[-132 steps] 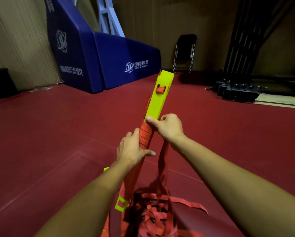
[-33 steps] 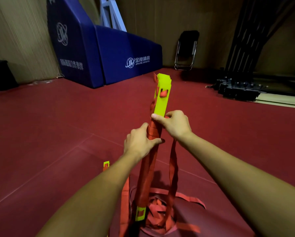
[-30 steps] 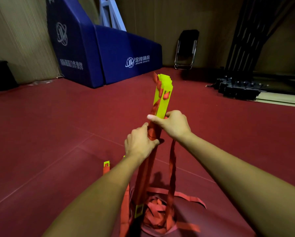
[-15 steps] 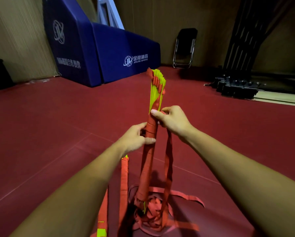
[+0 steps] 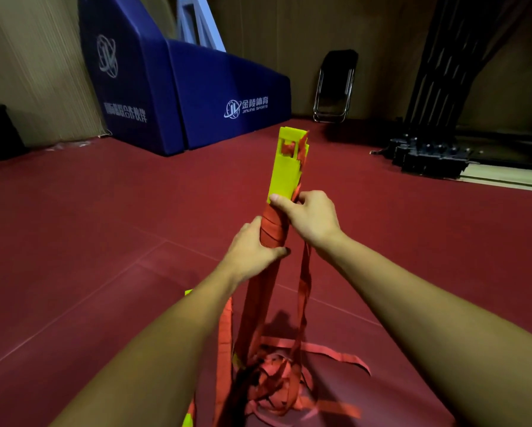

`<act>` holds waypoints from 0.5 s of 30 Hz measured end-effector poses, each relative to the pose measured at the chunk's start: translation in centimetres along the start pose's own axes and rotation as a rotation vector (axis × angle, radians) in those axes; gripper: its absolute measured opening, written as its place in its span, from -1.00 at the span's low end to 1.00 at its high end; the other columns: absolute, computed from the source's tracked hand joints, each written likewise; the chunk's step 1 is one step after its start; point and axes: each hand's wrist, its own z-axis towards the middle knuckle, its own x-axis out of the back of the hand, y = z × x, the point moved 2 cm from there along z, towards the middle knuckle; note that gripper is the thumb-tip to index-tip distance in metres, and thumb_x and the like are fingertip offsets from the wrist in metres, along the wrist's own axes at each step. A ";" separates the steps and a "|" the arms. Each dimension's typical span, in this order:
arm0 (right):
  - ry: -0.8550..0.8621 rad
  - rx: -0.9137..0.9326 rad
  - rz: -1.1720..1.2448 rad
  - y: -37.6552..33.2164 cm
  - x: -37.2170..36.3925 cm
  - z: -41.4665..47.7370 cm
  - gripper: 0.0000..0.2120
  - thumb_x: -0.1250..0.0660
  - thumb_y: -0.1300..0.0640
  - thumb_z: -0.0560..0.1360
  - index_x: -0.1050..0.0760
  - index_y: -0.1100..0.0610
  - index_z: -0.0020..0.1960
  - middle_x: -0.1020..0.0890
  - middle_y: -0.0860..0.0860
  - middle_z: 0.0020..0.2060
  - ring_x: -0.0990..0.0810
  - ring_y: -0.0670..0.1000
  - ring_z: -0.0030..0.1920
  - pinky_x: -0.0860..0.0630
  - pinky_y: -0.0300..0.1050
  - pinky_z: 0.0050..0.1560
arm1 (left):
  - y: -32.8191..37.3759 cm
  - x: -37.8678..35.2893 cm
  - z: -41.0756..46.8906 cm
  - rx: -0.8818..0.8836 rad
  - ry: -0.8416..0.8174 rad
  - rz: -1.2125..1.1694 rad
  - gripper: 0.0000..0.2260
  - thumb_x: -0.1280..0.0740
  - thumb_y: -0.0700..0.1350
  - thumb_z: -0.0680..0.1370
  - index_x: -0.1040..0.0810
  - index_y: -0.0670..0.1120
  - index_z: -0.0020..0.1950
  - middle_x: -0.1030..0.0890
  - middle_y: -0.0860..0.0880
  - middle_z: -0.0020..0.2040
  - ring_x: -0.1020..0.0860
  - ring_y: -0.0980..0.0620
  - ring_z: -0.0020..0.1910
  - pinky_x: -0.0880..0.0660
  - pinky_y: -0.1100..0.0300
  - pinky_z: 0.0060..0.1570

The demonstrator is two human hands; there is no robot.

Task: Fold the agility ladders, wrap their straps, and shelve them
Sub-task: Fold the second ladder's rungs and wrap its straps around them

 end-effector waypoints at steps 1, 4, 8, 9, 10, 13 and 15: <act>0.003 0.009 0.006 0.0 0.1 0.0 -0.49 -0.41 -0.24 0.45 -0.43 0.14 -0.41 -0.44 0.03 -0.50 -0.40 0.07 -0.38 -0.25 -0.03 -0.41 | -0.2 -0.1 0.3 0.011 -0.056 -0.080 -0.53 -0.49 0.09 0.21 -0.47 0.04 0.07 -0.63 -0.08 -0.02 -0.62 -0.14 0.04 -0.55 -0.07 0.10; 0.008 -0.004 0.025 0.3 0.2 0.3 -0.51 -0.41 -0.23 0.45 -0.46 0.15 -0.40 -0.44 0.01 -0.52 -0.40 0.04 -0.40 -0.26 -0.11 -0.42 | -1.5 -0.4 1.2 0.002 -0.138 -0.177 -0.51 -0.51 0.05 0.20 -0.51 0.04 0.09 -0.69 -0.08 0.03 -0.63 -0.14 0.11 -0.52 -0.15 0.19; -0.022 -0.048 0.052 0.6 0.2 0.2 -0.52 -0.41 -0.21 0.46 -0.48 0.12 -0.44 -0.50 -0.07 -0.57 -0.46 -0.06 -0.46 -0.28 -0.15 -0.42 | -1.6 0.2 1.0 -0.061 -0.032 -0.077 -0.49 -0.62 0.08 0.25 -0.58 0.05 0.15 -0.70 0.01 -0.05 -0.64 -0.06 -0.04 -0.56 0.04 0.08; -0.022 -0.044 0.050 0.5 0.1 0.2 -0.51 -0.42 -0.21 0.45 -0.46 0.13 -0.46 -0.50 -0.07 -0.59 -0.46 -0.08 -0.47 -0.28 -0.13 -0.42 | -1.6 0.2 0.9 -0.061 0.025 -0.034 -0.50 -0.62 0.06 0.28 -0.58 0.04 0.16 -0.69 0.03 -0.08 -0.63 -0.05 -0.07 -0.55 0.08 0.03; -0.025 -0.035 0.044 0.3 0.0 0.1 -0.49 -0.42 -0.22 0.44 -0.47 0.14 -0.46 -0.50 -0.05 -0.60 -0.47 -0.07 -0.47 -0.29 -0.09 -0.40 | -1.5 0.3 0.7 -0.056 0.076 0.005 -0.51 -0.61 0.09 0.28 -0.57 0.06 0.15 -0.68 0.05 -0.09 -0.62 -0.06 -0.07 -0.54 0.07 0.01; -0.031 -0.035 0.057 -0.5 -0.4 -0.2 -0.36 -0.42 -0.37 0.35 -0.50 0.24 -0.41 -0.56 0.13 -0.51 -0.52 0.10 -0.41 -0.36 0.03 -0.33 | -1.3 0.4 0.1 -0.015 0.146 0.157 -0.54 -0.53 0.21 0.29 -0.48 0.13 0.09 -0.67 0.00 -0.02 -0.61 -0.21 0.04 -0.55 -0.03 0.00; -0.017 -0.056 0.047 -0.9 -0.5 -0.4 -0.35 -0.42 -0.40 0.32 -0.40 0.18 -0.47 -0.47 0.11 -0.53 -0.45 0.12 -0.41 -0.31 0.03 -0.36 | -0.8 0.4 -0.3 -0.008 0.164 0.267 -0.57 -0.52 0.18 0.35 -0.47 0.13 0.12 -0.66 -0.04 0.07 -0.59 -0.26 0.11 -0.54 -0.05 0.01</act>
